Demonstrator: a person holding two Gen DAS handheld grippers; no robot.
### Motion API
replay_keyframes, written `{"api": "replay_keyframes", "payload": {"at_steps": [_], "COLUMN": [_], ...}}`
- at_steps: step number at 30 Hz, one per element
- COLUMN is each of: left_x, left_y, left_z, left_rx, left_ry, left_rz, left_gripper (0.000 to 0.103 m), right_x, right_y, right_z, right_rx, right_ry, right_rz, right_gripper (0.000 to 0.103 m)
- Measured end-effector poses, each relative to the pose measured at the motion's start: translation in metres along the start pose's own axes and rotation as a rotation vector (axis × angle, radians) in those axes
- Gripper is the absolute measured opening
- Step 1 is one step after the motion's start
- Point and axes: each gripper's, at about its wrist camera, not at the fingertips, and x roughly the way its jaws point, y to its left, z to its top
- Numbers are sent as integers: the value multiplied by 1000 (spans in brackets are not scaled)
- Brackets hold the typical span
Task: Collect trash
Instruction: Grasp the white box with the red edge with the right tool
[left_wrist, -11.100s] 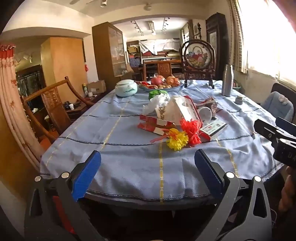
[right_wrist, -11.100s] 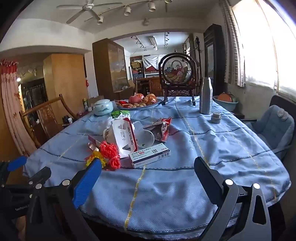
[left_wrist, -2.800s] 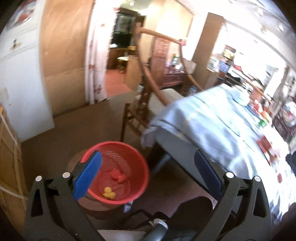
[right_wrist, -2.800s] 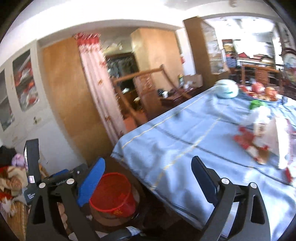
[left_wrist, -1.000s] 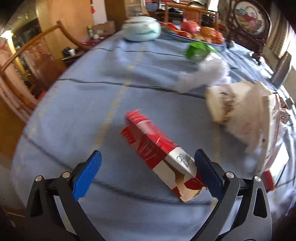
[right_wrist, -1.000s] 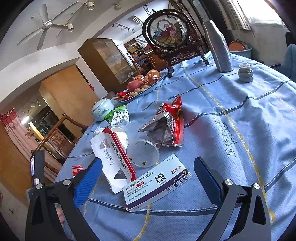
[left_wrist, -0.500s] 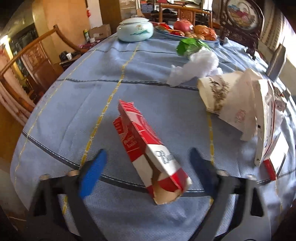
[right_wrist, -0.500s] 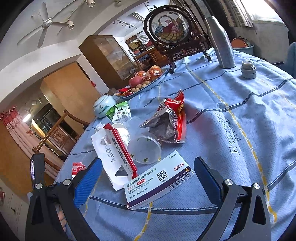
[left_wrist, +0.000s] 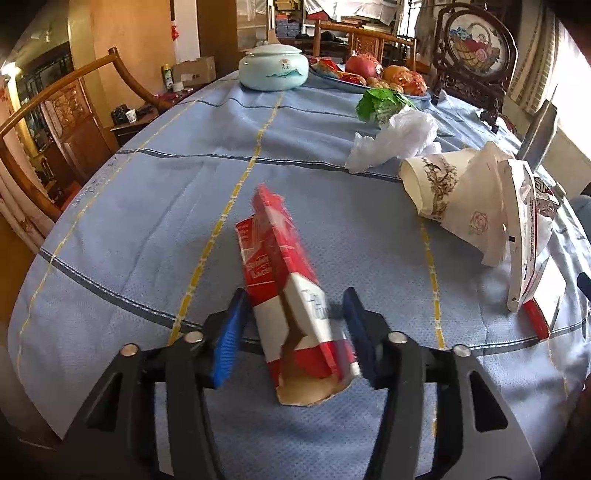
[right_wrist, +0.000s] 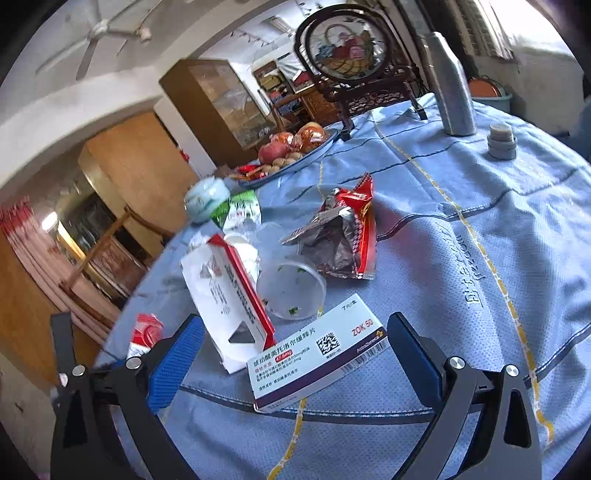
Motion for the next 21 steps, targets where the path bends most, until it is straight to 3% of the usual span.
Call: {"api": "replay_keyframes", "payload": {"at_steps": [3, 7, 12, 21], "left_x": [1, 3, 0, 1], "left_y": [-2, 8, 14, 14], "left_z": [1, 3, 2, 3], "left_rx": [10, -49, -77, -69], "left_ry": [10, 31, 16, 21], "left_rz": [-14, -19, -58, -62], "left_gripper": [69, 87, 88, 90], "right_x": [8, 22, 45, 86], "right_y": [22, 55, 83, 101], "right_z": [0, 6, 20, 22], "right_rx": [-111, -224, -331, -452], "right_ry": [25, 51, 72, 130], "right_rz": [-44, -28, -14, -43], "right_gripper": [97, 97, 86, 84]}}
